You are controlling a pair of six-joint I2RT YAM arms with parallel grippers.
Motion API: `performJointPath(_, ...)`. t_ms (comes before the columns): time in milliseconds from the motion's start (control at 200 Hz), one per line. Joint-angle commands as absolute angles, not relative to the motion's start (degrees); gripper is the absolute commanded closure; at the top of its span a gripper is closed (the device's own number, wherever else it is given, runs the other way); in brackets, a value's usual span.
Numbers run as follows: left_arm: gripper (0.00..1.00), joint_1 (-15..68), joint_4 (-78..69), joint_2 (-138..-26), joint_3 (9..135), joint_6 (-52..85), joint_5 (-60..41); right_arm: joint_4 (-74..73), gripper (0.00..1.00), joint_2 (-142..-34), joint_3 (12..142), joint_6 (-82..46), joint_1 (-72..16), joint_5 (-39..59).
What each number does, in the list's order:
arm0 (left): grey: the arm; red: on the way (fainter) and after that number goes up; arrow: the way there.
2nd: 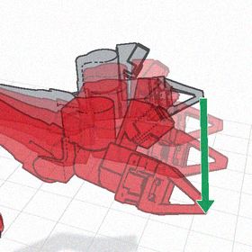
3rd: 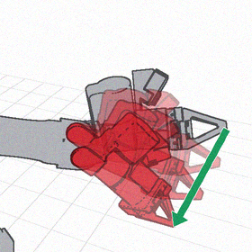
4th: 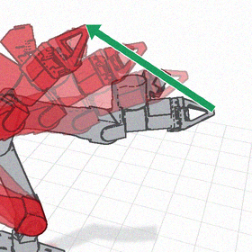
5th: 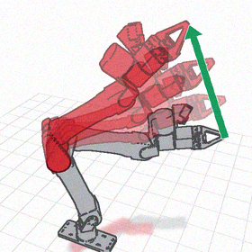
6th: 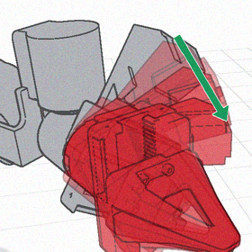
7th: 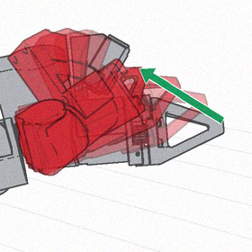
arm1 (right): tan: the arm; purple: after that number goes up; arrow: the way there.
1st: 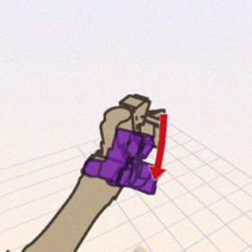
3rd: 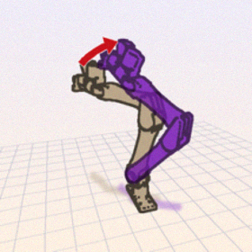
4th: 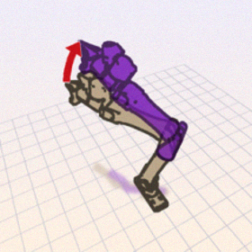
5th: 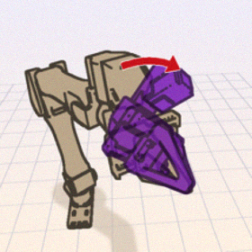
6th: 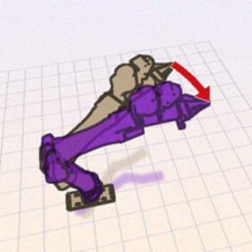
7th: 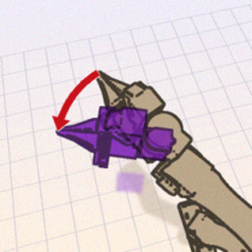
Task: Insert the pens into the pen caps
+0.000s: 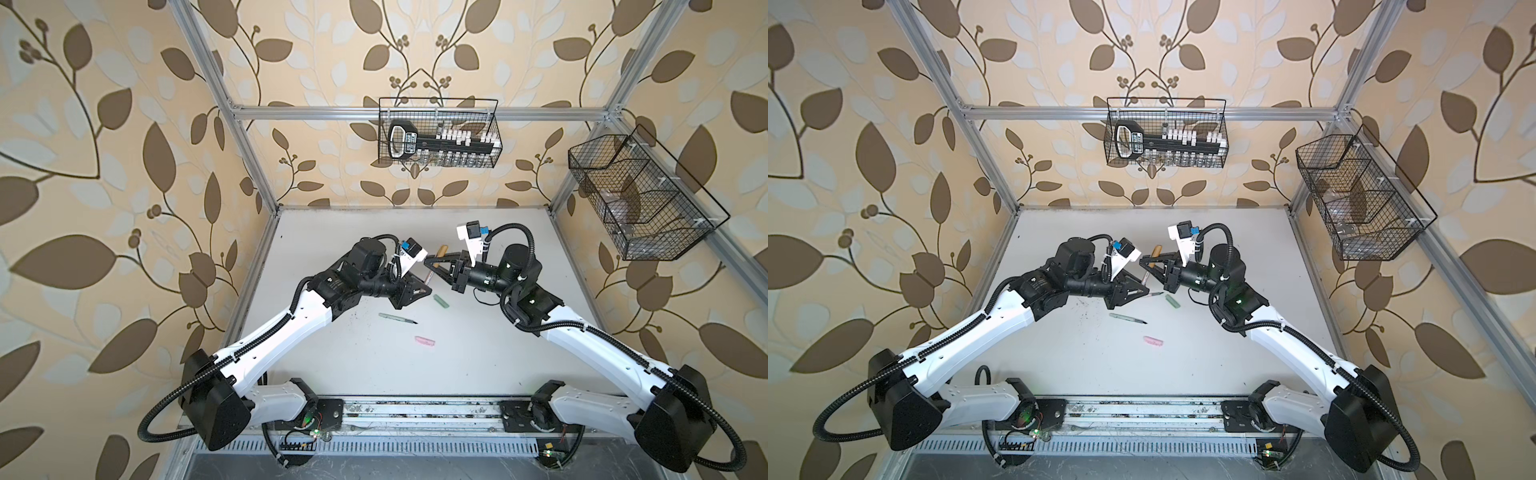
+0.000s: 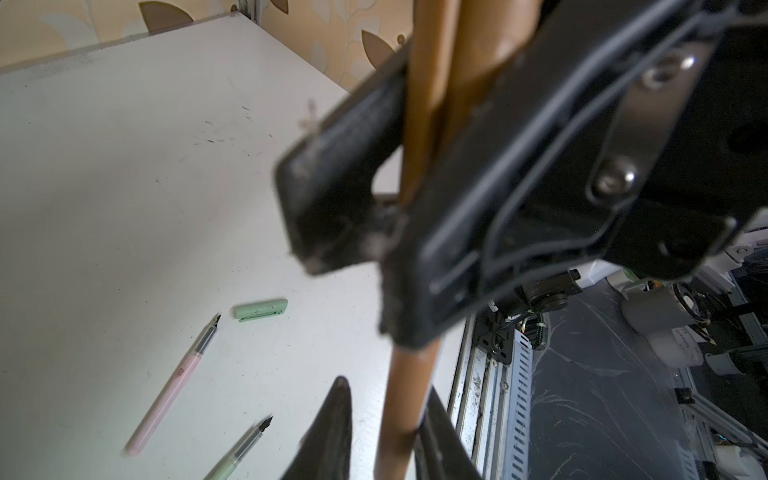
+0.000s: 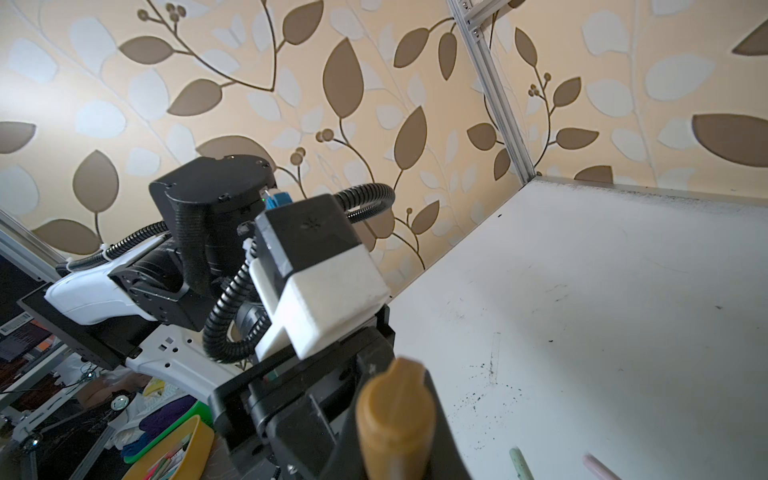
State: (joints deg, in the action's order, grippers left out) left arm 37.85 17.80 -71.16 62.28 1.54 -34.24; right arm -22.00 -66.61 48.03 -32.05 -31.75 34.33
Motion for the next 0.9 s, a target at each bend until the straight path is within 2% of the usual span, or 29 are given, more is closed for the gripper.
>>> performJointPath(0,0.82,37.7,16.6,-71.0,64.7,0.8,-33.4,-22.2,1.00,-64.7,46.6,-30.8,-32.1,34.0)
performJointPath(95,0.90,37.6,15.8,-71.2,64.7,1.5,-32.1,-21.8,1.00,-63.8,46.2,-30.2,-32.4,33.2)
performJointPath(290,1.00,37.4,15.0,-71.7,64.6,1.8,-30.7,-20.8,0.96,-62.0,45.0,-29.2,-32.6,32.5)
performJointPath(350,1.00,37.4,14.9,-72.0,64.7,1.8,-30.5,-20.6,0.93,-61.4,44.7,-28.8,-32.8,32.1)
performJointPath(425,1.00,37.3,14.6,-72.4,64.5,1.6,-29.9,-19.5,0.79,-60.6,44.2,-28.1,-33.0,31.1)
performJointPath(505,1.00,37.3,14.5,-72.7,64.3,1.4,-29.3,-18.5,0.73,-59.2,43.5,-27.6,-33.1,30.2)
performJointPath(600,1.00,37.3,14.4,-72.9,64.0,1.1,-28.9,-17.2,0.58,-57.6,43.2,-27.1,-33.0,29.4)
performJointPath(730,1.00,37.3,14.3,-72.8,63.3,0.7,-28.4,-14.6,0.43,-54.9,42.2,-27.3,-32.5,28.8)
performJointPath(785,1.00,37.3,14.2,-72.6,63.0,0.5,-28.6,-14.1,0.38,-53.5,41.6,-28.0,-31.6,28.8)
performJointPath(895,1.00,37.3,14.0,-72.0,62.1,-0.2,-30.1,-13.5,0.36,-51.9,42.1,-29.1,-28.4,30.2)
